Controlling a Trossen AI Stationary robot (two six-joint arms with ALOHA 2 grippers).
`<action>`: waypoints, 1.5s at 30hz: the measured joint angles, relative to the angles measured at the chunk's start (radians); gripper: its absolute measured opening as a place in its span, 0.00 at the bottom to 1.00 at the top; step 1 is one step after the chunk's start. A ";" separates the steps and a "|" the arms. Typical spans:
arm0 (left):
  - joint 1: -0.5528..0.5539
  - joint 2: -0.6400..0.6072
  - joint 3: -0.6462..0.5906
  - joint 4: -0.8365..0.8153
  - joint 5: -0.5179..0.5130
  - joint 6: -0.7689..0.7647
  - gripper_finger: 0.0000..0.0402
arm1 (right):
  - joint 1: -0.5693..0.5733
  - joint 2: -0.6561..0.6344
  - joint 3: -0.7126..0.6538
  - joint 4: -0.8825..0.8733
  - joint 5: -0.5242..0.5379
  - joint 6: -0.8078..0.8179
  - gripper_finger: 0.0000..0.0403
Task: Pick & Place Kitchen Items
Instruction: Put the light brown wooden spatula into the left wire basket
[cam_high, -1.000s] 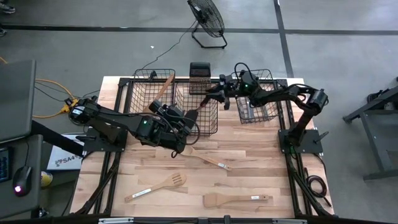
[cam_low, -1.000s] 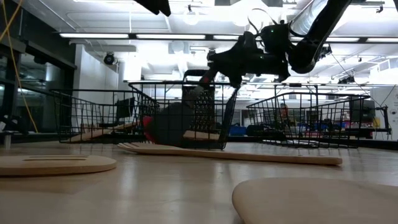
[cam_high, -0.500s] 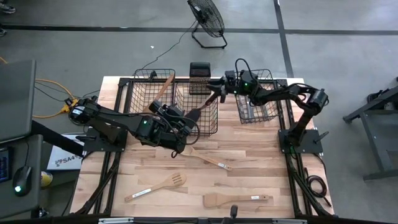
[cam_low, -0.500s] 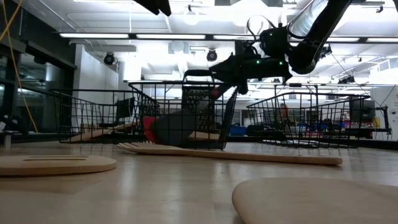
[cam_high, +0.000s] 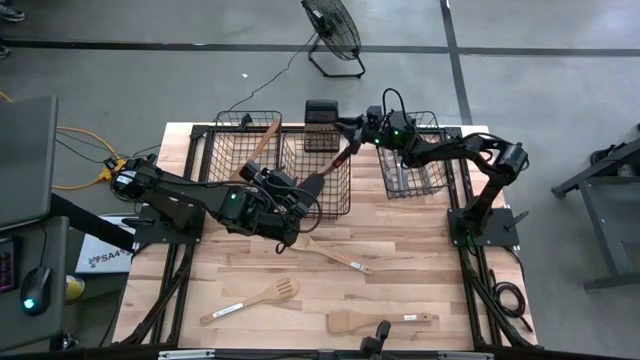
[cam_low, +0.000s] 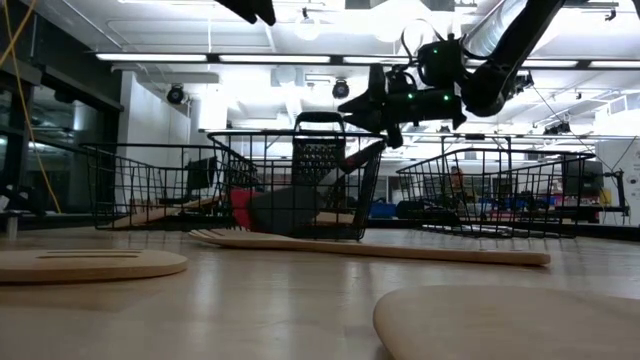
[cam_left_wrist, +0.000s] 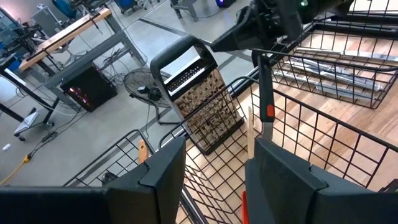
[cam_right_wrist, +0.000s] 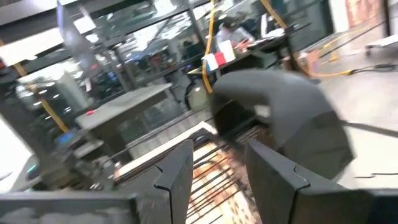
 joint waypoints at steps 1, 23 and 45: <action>0.000 0.000 0.000 0.002 0.000 0.000 0.46 | -0.002 0.000 0.003 0.000 0.012 0.000 0.34; 0.000 -0.017 0.000 -0.149 0.054 -0.092 0.46 | -0.075 -0.269 0.007 -0.293 -0.453 -0.076 0.34; 0.000 -0.042 0.000 -0.325 0.523 -0.078 0.46 | -0.069 -0.734 0.007 -0.926 -0.436 -0.323 0.34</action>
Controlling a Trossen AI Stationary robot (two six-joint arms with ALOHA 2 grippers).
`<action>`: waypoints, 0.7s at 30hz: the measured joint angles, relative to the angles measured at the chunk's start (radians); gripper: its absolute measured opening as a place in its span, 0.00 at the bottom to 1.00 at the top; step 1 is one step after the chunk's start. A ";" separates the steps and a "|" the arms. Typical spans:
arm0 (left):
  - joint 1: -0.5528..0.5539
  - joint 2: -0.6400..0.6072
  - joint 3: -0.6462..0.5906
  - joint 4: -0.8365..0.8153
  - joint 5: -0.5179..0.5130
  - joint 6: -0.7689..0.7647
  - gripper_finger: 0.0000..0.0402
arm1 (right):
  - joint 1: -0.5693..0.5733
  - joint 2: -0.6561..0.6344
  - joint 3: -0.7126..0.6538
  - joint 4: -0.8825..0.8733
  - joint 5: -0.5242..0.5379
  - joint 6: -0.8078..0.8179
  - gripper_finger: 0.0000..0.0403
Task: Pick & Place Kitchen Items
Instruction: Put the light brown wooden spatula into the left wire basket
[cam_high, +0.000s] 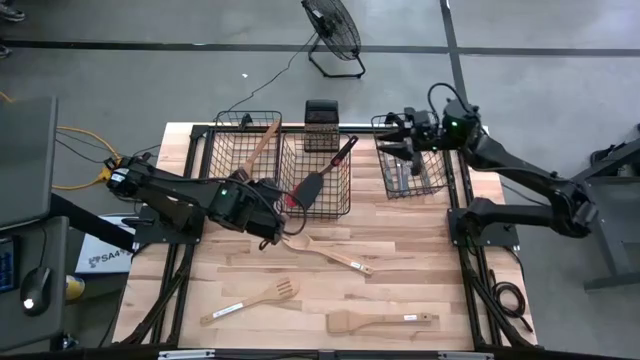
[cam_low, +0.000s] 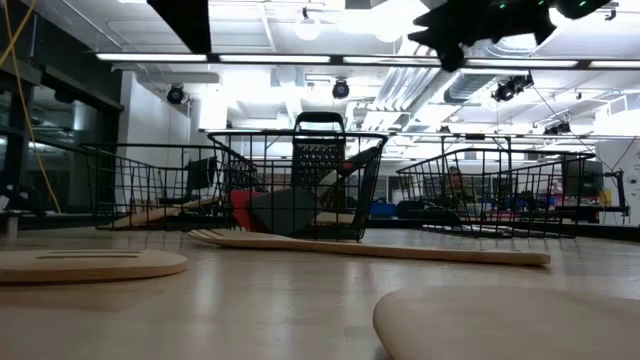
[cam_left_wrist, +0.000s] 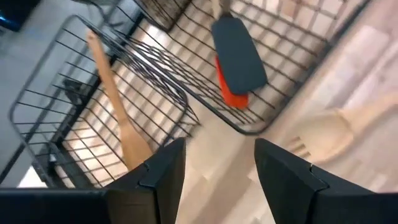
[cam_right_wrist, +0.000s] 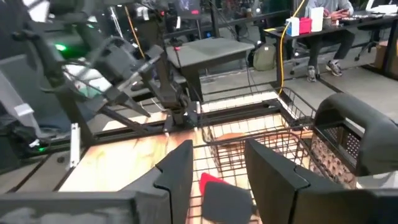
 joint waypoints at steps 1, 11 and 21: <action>0.000 0.001 0.000 -0.001 0.015 0.008 0.46 | 0.000 -0.018 0.000 -0.022 -0.005 0.000 0.34; -0.002 0.003 0.000 0.007 0.048 0.008 0.46 | 0.077 -0.192 0.000 -0.368 -0.009 -0.031 0.34; -0.002 0.003 0.000 0.012 0.055 0.008 0.46 | 0.311 -0.275 0.000 -0.670 0.103 -0.001 0.34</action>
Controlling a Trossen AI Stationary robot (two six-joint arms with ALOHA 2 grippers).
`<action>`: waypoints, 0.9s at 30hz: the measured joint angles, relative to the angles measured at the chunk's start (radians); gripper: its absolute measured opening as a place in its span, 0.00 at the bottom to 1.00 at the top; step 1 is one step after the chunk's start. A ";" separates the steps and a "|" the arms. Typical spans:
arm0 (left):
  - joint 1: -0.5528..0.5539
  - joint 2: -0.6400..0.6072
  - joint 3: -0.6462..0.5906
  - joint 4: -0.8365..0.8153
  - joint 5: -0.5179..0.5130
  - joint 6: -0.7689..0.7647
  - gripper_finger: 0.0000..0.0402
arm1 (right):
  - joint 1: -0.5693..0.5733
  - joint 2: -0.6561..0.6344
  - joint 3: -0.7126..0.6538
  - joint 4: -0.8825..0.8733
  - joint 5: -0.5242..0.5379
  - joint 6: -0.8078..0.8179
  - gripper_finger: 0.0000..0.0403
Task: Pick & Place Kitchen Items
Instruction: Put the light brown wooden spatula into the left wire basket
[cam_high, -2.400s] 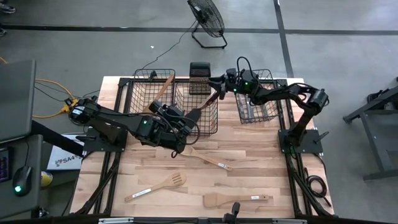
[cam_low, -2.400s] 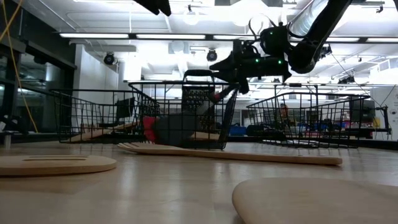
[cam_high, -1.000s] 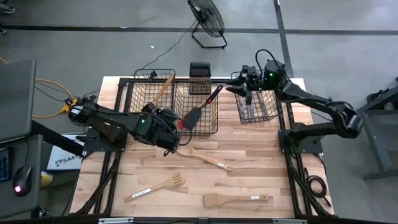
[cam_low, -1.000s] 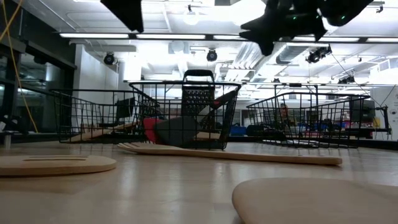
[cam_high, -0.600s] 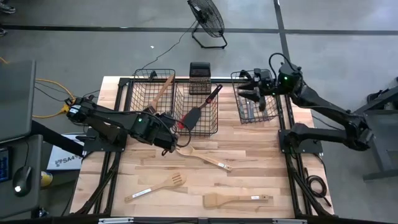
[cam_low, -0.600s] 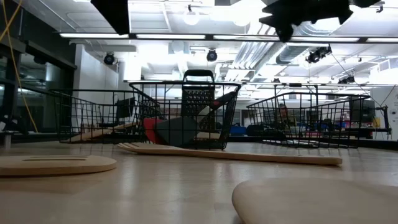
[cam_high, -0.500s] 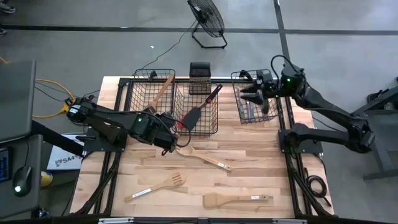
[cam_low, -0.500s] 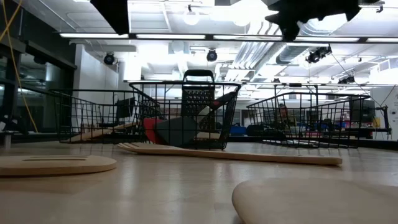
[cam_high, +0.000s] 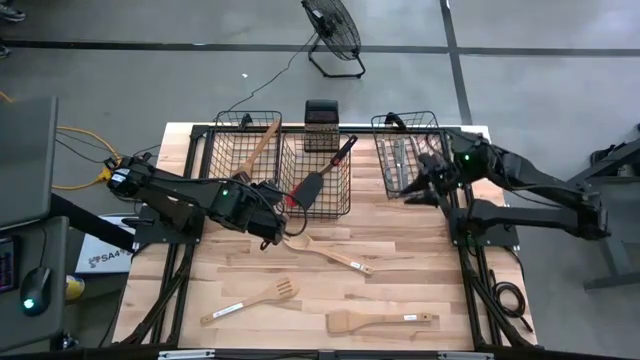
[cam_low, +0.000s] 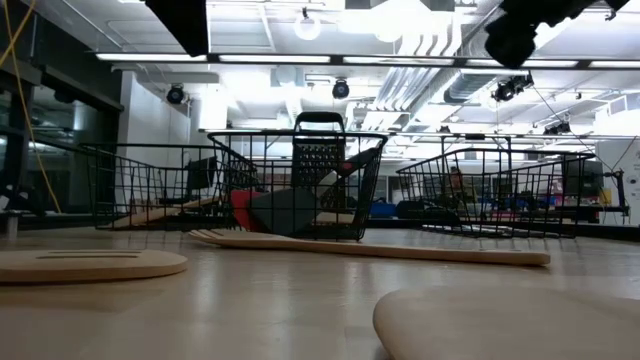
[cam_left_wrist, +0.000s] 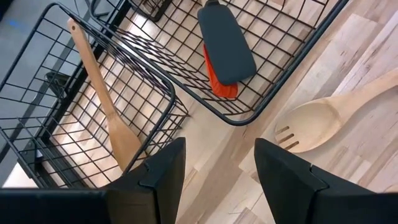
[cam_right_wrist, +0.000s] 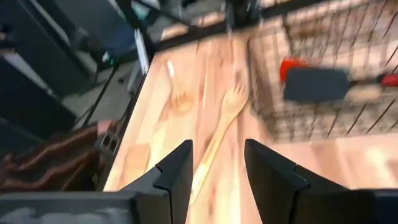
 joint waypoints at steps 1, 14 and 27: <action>0.000 0.000 0.000 0.000 0.000 0.000 0.46 | 0.030 -0.001 0.000 -0.023 0.018 0.011 0.34; 0.000 0.000 0.000 0.013 0.000 0.000 0.46 | 0.446 0.019 0.000 -0.201 0.251 0.186 0.34; 0.000 0.000 0.000 0.019 0.017 0.000 0.46 | 0.690 0.237 0.000 -0.253 0.408 0.170 0.34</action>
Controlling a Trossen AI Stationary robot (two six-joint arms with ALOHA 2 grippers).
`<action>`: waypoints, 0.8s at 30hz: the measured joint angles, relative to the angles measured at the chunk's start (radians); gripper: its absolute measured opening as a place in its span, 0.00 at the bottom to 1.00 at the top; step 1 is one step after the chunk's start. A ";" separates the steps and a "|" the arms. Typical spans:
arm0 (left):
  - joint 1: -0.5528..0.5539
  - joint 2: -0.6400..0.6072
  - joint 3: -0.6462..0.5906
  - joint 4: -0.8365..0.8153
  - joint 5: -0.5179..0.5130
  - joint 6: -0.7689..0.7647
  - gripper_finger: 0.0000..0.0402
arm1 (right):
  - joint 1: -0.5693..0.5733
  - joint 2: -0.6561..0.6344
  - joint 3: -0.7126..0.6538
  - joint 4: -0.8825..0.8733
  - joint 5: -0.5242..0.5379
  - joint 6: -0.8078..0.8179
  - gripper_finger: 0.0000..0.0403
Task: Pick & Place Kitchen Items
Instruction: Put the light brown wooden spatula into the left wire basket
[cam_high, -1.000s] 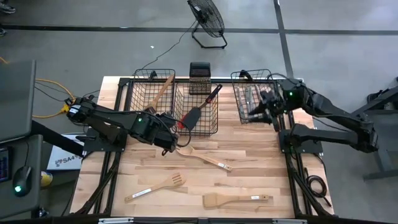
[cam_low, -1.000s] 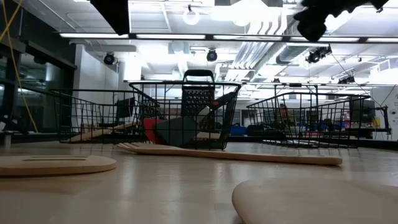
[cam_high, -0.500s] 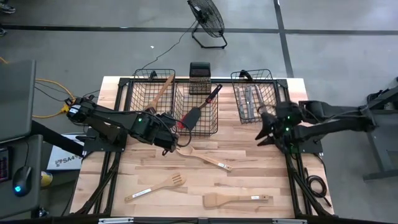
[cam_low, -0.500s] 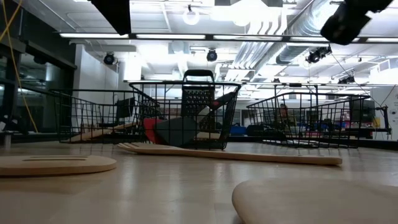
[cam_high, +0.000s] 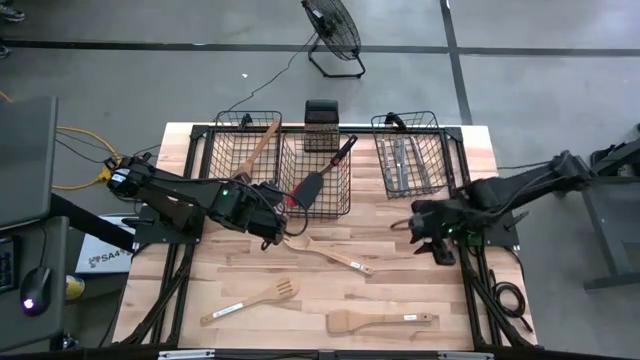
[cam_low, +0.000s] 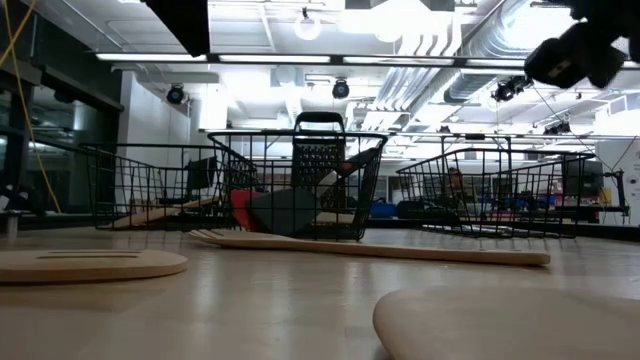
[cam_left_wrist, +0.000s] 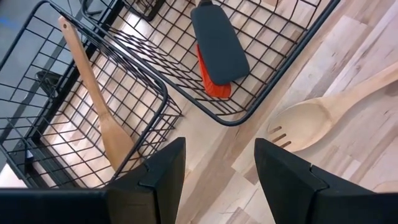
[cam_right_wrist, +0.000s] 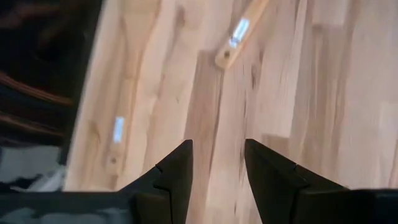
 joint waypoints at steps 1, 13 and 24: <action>0.000 0.000 0.000 0.003 0.000 0.000 0.46 | 0.021 0.024 0.000 -0.002 0.015 0.008 0.34; 0.000 0.000 0.000 0.093 0.015 0.005 0.46 | 0.305 0.266 0.000 0.000 0.103 0.208 0.34; 0.000 0.001 0.000 0.210 0.016 0.019 0.46 | 0.506 0.431 0.000 0.223 0.080 0.409 0.50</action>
